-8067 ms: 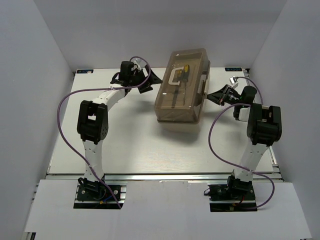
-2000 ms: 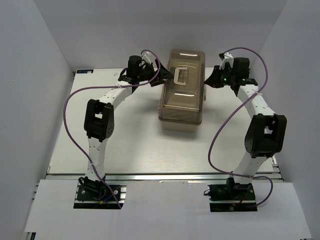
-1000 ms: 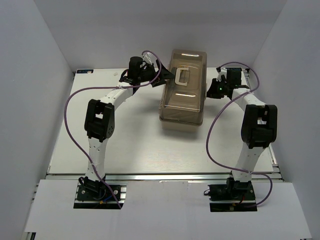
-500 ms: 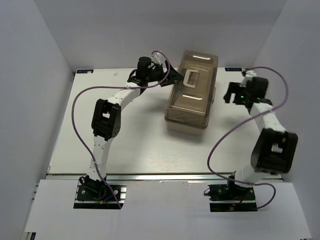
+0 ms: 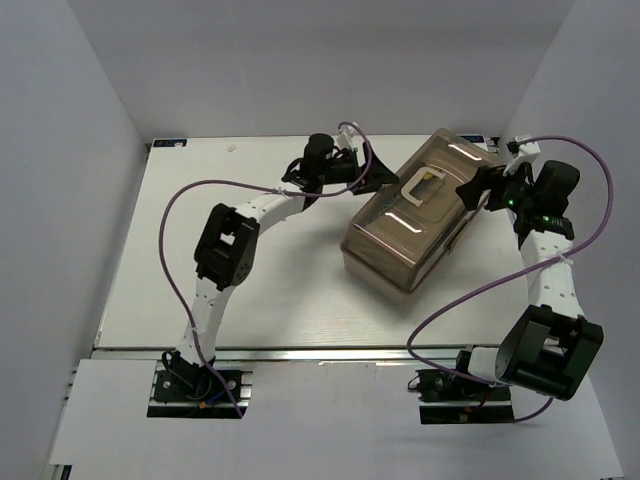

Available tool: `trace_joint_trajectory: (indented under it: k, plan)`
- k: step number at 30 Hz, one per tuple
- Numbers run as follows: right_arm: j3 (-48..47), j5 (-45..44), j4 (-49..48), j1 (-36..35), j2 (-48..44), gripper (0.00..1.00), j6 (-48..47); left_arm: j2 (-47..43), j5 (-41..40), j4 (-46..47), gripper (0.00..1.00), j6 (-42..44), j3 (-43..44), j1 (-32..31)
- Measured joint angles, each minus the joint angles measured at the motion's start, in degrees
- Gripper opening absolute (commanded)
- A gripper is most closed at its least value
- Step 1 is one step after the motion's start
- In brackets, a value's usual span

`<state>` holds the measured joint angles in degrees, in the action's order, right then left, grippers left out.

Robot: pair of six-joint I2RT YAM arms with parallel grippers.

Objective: Sort the tools into containers

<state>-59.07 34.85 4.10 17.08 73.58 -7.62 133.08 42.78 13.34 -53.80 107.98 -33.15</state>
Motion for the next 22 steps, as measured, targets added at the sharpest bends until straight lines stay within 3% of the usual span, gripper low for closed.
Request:
trace_joint_trajectory:
  k: [4, 11, 13, 17, 22]
  plan:
    - [-3.1, 5.7, 3.7, 0.0, 0.8, 0.89, 0.1, -8.9, -6.5, -1.0, 0.98, 1.5, -9.6, 2.0]
    - [-14.8, 11.0, 9.5, -1.6, 1.9, 0.89, 0.9, -26.4, -19.9, -3.9, 0.98, 7.6, -16.4, 10.6]
    - [-21.4, 8.3, 13.9, -4.7, 4.3, 0.89, 0.5, -31.8, -21.7, -4.2, 0.98, 9.9, -18.1, 11.8]
    - [-32.0, -6.2, 22.7, -16.1, 9.6, 0.90, -0.7, -45.6, -23.4, -5.2, 0.98, 15.2, -27.5, 11.2]
    - [-31.8, -12.7, 27.7, -20.2, 9.2, 0.90, -0.6, -64.6, -28.6, -11.2, 0.98, 23.0, -41.5, 9.7]
